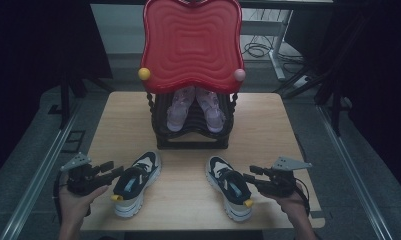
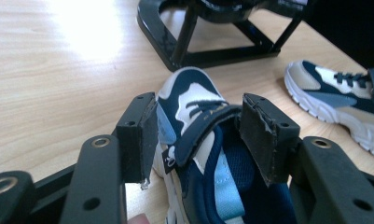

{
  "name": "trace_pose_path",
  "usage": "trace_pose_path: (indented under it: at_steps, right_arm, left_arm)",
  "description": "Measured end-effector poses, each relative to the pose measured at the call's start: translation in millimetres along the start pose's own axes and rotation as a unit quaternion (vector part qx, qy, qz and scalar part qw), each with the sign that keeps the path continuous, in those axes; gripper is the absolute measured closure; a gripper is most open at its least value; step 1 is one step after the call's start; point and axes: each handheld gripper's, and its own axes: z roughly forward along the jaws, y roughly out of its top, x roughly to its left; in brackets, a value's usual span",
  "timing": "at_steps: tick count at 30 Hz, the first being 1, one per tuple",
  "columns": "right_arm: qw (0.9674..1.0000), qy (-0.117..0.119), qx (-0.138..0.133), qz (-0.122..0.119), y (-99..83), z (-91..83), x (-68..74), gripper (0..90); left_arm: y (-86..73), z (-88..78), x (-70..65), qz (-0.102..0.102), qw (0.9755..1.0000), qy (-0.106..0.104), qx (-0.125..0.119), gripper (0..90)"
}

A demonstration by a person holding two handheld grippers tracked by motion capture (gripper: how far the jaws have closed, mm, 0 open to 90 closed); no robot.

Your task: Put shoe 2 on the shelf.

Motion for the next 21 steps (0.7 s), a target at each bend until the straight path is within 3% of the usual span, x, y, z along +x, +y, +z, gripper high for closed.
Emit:
trace_pose_path:
  at_steps: [10, 21]
  right_arm:
    - [1.0000, 0.001, 0.003, 0.006, -1.2, 3.0, -0.7, 53.9]
    - [0.9996, 0.018, 0.022, 0.002, 3.6, 21.1, 5.3, 53.6]
  left_arm:
    - [-5.1, 11.4, -3.0, 0.012, 0.9991, -0.010, 0.040, 46.6]
    - [-5.8, 22.9, -2.0, 0.014, 0.9982, 0.000, 0.059, 48.6]
